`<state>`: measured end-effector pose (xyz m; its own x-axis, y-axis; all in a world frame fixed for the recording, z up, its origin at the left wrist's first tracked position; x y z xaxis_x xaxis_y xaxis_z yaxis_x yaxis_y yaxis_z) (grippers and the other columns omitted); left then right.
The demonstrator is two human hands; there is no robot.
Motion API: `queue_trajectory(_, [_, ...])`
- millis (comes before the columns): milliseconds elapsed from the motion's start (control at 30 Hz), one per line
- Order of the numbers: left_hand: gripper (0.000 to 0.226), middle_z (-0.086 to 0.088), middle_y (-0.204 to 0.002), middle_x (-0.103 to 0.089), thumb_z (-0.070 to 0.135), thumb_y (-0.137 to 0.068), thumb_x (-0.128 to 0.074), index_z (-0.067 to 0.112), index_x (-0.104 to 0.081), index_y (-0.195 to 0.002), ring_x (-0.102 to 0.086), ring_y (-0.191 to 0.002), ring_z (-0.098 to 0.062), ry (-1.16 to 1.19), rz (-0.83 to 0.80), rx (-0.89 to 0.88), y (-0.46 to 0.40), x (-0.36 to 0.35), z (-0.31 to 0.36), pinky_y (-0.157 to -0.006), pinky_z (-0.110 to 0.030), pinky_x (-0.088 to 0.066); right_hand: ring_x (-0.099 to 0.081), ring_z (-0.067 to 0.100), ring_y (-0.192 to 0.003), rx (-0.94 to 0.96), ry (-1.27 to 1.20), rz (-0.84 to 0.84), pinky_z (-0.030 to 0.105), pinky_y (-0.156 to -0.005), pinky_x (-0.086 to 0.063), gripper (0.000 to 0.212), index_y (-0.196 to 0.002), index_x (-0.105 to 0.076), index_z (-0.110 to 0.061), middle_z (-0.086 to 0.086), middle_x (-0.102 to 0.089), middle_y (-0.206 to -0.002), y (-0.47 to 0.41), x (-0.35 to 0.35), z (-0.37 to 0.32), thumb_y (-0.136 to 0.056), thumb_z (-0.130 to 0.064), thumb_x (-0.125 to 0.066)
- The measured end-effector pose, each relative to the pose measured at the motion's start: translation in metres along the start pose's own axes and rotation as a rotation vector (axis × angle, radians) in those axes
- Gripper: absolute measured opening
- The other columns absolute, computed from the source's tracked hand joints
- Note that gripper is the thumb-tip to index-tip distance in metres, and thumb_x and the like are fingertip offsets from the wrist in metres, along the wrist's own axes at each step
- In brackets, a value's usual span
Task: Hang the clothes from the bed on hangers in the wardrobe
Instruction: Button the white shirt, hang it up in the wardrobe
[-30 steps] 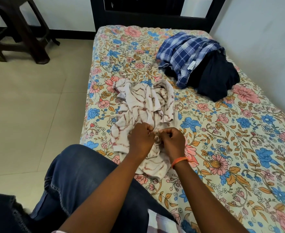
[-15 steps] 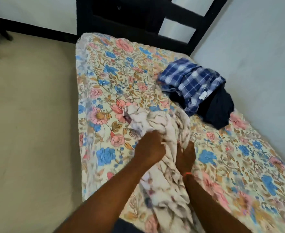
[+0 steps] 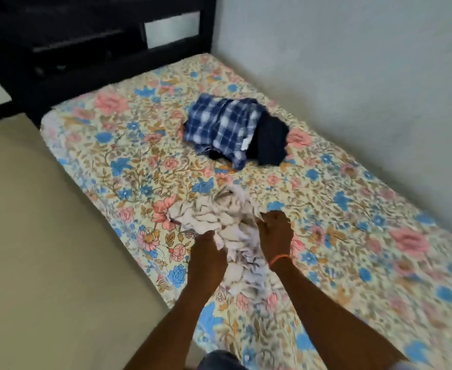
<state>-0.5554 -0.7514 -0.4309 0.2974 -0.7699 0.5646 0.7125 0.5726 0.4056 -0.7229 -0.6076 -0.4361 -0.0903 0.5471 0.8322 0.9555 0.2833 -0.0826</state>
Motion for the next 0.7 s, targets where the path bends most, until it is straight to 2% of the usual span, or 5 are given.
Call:
queue_trajectory(133, [0.067, -0.016, -0.149, -0.035, 0.029, -0.094, -0.061, 0.008, -0.029, -0.149, -0.04, -0.134, -0.032, -0.237, -0.032, -0.06, 0.066, 0.068, 0.075, -0.109, -0.043, -0.037, -0.063, 0.039, -0.088, -0.013, 0.091, 0.079, 0.048, -0.068, -0.054, 0.035, -0.115, -0.073, -0.016, 0.015, -0.058, -0.116, 0.036, 0.114, -0.042, -0.082, -0.03, -0.072])
queue_trajectory(267, [0.059, -0.017, -0.14, -0.04, 0.028, -0.094, -0.062, 0.006, -0.038, -0.143, -0.05, -0.122, -0.033, -0.32, -0.138, -0.122, 0.131, 0.113, 0.133, -0.103, -0.041, -0.041, -0.038, 0.039, -0.137, -0.355, 0.015, -0.233, 0.05, -0.108, -0.034, 0.059, -0.138, -0.052, -0.006, 0.021, -0.045, -0.145, 0.065, 0.175, -0.043, -0.091, -0.037, -0.068])
queue_trajectory(367, [0.036, -0.014, -0.123, -0.055, 0.023, -0.094, -0.061, 0.006, -0.056, -0.126, -0.056, -0.114, -0.03, -0.302, -0.163, -0.181, 0.175, 0.13, 0.168, -0.094, -0.034, -0.043, -0.061, 0.035, -0.102, -0.35, -0.175, -0.217, 0.033, -0.086, -0.044, 0.012, -0.085, -0.065, -0.009, 0.017, -0.067, -0.097, 0.091, 0.23, -0.065, -0.089, -0.02, -0.071])
queue_trajectory(433, [0.02, -0.012, -0.109, -0.064, 0.019, -0.093, -0.062, 0.006, -0.065, -0.108, -0.061, -0.106, -0.028, -0.247, -0.152, -0.238, 0.206, 0.129, 0.19, -0.079, -0.028, -0.042, -0.062, 0.028, -0.087, -0.344, -0.224, -0.156, 0.024, -0.07, -0.035, 0.022, -0.069, -0.06, -0.017, 0.003, -0.064, -0.077, 0.117, 0.266, -0.076, -0.088, -0.017, -0.069])
queue_trajectory(700, [0.024, -0.015, -0.078, -0.058, 0.017, -0.096, -0.057, 0.009, -0.055, -0.074, -0.055, -0.074, -0.027, -0.22, -0.41, -0.453, 0.381, 0.033, 0.249, -0.077, -0.038, -0.047, -0.059, 0.023, -0.071, -0.488, -0.402, 0.243, 0.027, -0.068, -0.04, 0.023, -0.069, -0.064, -0.006, 0.012, -0.064, -0.071, 0.315, 0.442, -0.034, -0.09, -0.016, -0.07])
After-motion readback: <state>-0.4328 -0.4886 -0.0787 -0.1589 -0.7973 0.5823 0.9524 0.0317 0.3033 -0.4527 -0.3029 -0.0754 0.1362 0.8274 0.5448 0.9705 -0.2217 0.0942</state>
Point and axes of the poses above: each hand's wrist, its own y-axis away from the middle knuckle, its own x-axis out of the back of the hand, z = x × y, the point moved 8 cm from there along -y, towards the middle knuckle
